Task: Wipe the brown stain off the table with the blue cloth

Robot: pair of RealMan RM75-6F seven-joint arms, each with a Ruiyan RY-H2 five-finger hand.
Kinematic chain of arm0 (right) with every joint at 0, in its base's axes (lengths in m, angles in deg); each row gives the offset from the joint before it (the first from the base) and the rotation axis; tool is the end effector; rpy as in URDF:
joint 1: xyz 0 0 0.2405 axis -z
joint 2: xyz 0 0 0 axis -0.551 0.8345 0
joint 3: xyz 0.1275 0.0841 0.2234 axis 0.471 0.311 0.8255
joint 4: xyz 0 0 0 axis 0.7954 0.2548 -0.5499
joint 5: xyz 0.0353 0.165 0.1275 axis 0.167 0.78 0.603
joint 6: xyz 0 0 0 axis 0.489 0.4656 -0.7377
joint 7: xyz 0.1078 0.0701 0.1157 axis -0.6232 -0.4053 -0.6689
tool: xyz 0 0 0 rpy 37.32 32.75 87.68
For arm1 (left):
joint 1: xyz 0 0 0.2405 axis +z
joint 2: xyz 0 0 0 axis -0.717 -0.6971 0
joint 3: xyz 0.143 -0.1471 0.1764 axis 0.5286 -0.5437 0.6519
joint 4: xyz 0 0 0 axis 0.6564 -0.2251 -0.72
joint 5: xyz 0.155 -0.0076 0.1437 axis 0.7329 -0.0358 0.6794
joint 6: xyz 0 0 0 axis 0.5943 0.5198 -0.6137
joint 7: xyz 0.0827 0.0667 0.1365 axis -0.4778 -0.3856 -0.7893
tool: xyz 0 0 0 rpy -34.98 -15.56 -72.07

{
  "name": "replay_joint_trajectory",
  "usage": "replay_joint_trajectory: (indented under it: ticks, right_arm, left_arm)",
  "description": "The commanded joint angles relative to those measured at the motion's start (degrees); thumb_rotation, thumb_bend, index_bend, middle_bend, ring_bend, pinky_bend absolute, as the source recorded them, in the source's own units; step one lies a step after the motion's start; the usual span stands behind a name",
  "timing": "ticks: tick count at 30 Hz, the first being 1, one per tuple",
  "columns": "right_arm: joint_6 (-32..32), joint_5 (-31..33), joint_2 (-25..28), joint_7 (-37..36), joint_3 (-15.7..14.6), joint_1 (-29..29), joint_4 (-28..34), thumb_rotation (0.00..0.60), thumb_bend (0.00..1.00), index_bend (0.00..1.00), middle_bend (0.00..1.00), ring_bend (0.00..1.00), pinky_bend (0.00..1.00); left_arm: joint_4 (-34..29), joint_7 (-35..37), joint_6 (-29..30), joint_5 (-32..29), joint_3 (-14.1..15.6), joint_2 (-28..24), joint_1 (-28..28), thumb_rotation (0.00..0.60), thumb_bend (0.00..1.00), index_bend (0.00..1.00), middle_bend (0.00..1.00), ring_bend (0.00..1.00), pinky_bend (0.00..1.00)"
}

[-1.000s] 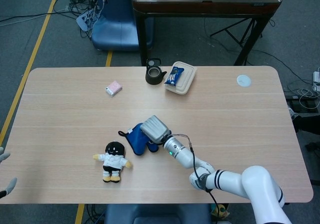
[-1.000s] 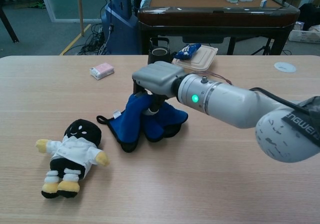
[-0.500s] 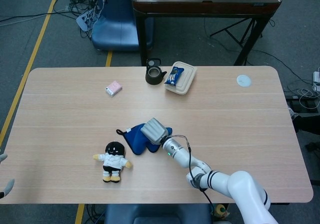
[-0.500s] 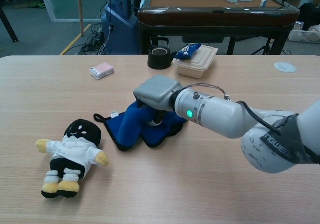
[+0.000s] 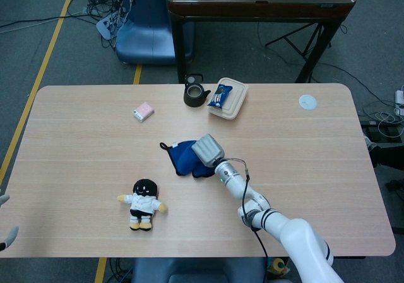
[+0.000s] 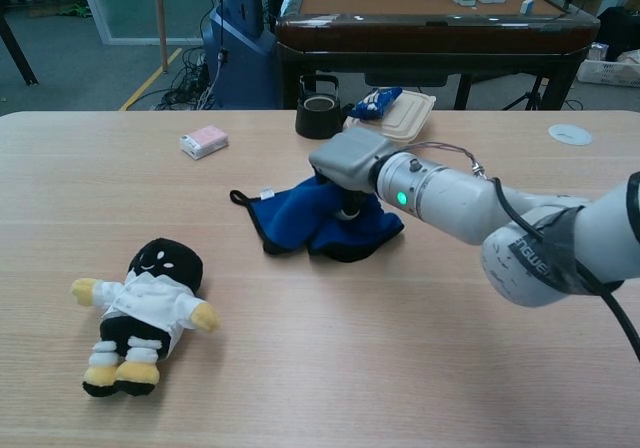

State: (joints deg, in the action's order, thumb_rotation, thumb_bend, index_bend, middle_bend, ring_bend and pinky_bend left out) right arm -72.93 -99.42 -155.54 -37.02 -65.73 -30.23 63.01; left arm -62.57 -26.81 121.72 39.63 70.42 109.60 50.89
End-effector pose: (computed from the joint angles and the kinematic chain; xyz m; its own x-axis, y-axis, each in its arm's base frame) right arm -0.0815 -0.4557 -0.1642 0.8021 -0.0588 0.5943 -0.5150 -0.5720 0.6384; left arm -0.3510 0.1459 0.2014 0.4213 -0.0300 0.9064 0.8940 0.1819 -0.4095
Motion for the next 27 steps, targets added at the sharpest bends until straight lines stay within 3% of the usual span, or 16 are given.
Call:
replay_joint_trajectory:
  ticks: [1, 8, 12, 19, 27]
  right_arm:
    - [0.26, -0.43, -0.62, -1.52, 0.03, -0.38, -0.14, 0.6, 0.47, 0.81, 0.66, 0.65, 0.87]
    - [-1.77, -4.5, 1.11, -5.59, -2.82, 0.34, 7.58, 0.6, 0.47, 0.81, 0.66, 0.66, 0.87]
    - [-3.24, -6.62, 3.89, -7.53, -4.29, 1.22, 15.25, 0.6, 0.47, 0.81, 0.66, 0.66, 0.88]
    - [-4.59, -8.95, 8.63, -6.6, -6.67, 2.85, 25.65, 0.6, 0.47, 0.82, 0.67, 0.67, 0.88]
    - [-1.9, -6.12, 7.75, -3.3, -5.35, 3.03, 20.33, 0.6, 0.47, 0.82, 0.67, 0.67, 0.88]
  left_arm:
    - [0.07, 0.05, -0.02, -0.08, -0.02, 0.03, 0.04, 0.6, 0.25, 0.22, 0.12, 0.11, 0.17]
    - [0.19, 0.16, -0.03, 0.18, -0.02, 0.1, 0.03, 0.6, 0.25, 0.22, 0.12, 0.11, 0.17]
    - [0.16, 0.25, 0.15, 0.19, 0.02, 0.04, 0.22, 0.6, 0.25, 0.22, 0.12, 0.11, 0.17]
    - [0.24, 0.28, 0.15, 0.36, 0.09, 0.1, 0.29, 0.6, 0.25, 0.22, 0.12, 0.11, 0.17]
    - [0.18, 0.32, 0.13, 0.37, -0.02, 0.04, 0.26, 0.6, 0.25, 0.22, 0.12, 0.11, 0.17]
